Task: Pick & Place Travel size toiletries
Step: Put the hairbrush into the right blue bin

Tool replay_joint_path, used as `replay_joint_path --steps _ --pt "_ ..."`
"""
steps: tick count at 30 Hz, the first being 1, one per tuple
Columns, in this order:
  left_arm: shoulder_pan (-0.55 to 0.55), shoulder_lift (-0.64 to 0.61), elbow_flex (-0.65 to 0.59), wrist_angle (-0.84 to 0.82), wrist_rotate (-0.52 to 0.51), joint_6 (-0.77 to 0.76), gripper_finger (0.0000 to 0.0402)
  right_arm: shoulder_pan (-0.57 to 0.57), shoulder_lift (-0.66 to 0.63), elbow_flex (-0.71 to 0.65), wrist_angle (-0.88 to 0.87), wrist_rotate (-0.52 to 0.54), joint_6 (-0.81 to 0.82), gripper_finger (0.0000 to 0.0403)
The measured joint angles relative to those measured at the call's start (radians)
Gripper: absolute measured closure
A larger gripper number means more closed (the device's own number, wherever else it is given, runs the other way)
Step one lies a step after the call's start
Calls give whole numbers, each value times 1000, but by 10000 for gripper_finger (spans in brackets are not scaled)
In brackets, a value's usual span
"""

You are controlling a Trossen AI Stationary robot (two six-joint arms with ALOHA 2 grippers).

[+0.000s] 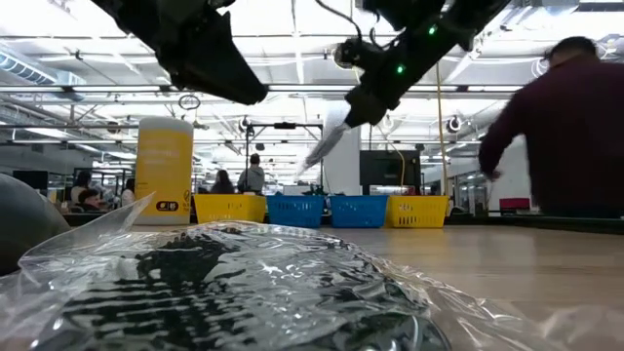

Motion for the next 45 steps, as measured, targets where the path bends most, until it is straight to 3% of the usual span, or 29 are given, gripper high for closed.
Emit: replay_joint_path --steps 15,21,25,34,38,45 --pt "8 0 0 4 0 14 245 -252 2 0 32 1 67 403" --pt "8 0 0 4 0 14 245 -322 2 0 41 -67 132 403" --pt "8 0 0 4 0 15 245 -354 3 0 42 -179 150 403" --pt "8 0 1 4 0 15 245 -390 16 -99 213 -230 169 403" --pt "11 0 1 4 0 14 245 -415 18 -146 233 -238 180 403" --pt "12 0 1 4 0 15 245 -445 18 -182 237 -341 191 403"
